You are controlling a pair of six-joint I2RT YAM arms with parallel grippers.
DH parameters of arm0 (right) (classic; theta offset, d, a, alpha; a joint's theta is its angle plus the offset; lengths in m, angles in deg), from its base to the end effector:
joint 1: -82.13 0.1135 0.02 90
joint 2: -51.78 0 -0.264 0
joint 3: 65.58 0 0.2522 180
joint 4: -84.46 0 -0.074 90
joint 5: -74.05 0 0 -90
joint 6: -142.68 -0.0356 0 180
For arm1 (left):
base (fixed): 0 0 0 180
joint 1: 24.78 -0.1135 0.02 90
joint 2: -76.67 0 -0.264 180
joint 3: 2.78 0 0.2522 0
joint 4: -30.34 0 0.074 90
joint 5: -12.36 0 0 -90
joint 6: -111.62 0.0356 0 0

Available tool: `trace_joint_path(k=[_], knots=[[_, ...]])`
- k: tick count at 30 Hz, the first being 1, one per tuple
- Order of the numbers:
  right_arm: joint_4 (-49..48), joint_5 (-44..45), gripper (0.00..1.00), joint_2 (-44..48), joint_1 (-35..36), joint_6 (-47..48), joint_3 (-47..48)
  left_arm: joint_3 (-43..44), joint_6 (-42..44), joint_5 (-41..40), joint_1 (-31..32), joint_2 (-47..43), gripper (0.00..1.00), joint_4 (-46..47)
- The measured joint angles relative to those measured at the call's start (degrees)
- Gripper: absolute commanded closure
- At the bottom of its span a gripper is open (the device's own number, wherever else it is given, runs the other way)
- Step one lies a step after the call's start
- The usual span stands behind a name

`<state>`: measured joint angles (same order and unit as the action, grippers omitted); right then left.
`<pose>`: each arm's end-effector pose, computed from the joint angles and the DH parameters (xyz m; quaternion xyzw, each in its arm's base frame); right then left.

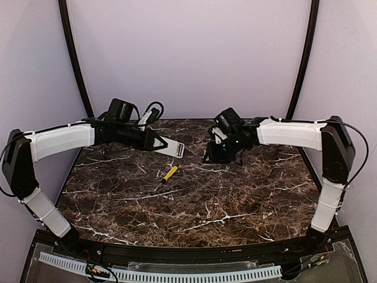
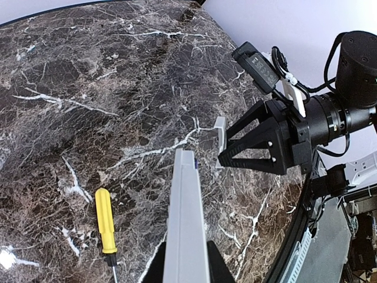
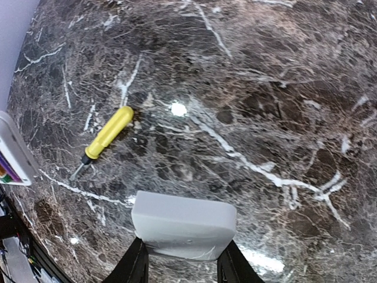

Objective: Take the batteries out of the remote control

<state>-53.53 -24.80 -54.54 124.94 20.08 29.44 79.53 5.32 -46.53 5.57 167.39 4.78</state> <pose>0.2947 0.2804 0.2299 -0.1084 0.9404 0.2499 0.2035 0.3009 -0.1975 0.2822 0.2290 0.8287 -0.3966 0.3218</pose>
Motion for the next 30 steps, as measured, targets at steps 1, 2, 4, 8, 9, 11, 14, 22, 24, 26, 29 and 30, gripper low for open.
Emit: trace_joint_path(k=[1,2,4,8,9,11,14,22,24,26,29,30], knots=[[0.4,0.2,0.77,0.6,-0.7,0.4,-0.9,0.0,0.1,-0.1,0.1,0.0,1.0,-0.1],[0.8,0.3,0.77,1.2,-1.4,0.7,-1.9,0.0,0.1,-0.1,0.1,0.0,1.0,-0.2],[1.5,0.6,0.76,2.3,-2.7,1.2,-3.3,0.0,0.2,-0.1,0.1,0.0,1.0,-0.4],[2.8,1.3,0.76,3.9,-5.4,2.5,-5.7,0.5,0.2,-0.1,0.1,0.0,1.0,-0.7],[3.1,1.4,0.76,4.0,-6.1,2.8,-6.1,0.7,0.3,-0.1,0.1,0.0,1.0,-0.7],[3.6,1.7,0.76,4.0,-7.1,3.6,-6.8,0.9,0.3,0.0,0.1,0.0,1.0,-0.7],[5.3,2.5,0.76,4.0,-8.5,4.8,-7.7,0.9,0.3,0.0,0.1,0.2,1.0,-0.7],[8.0,2.7,0.75,3.4,-11.0,7.7,-9.1,0.9,0.3,0.8,0.2,1.2,1.0,-0.7],[9.0,2.6,0.75,2.6,-11.7,8.8,-9.1,0.9,0.3,0.9,0.2,1.3,1.0,-0.7],[9.4,2.6,0.74,2.2,-12.2,9.5,-9.1,0.9,0.3,1.0,0.2,1.4,1.0,-0.7],[10.4,2.4,0.74,1.3,-13.1,10.9,-9.1,0.9,0.3,1.0,0.2,1.5,1.0,-0.7],[10.8,2.3,0.73,1.1,-13.3,11.2,-9.1,0.9,0.2,1.0,0.2,1.6,1.0,-0.7]])
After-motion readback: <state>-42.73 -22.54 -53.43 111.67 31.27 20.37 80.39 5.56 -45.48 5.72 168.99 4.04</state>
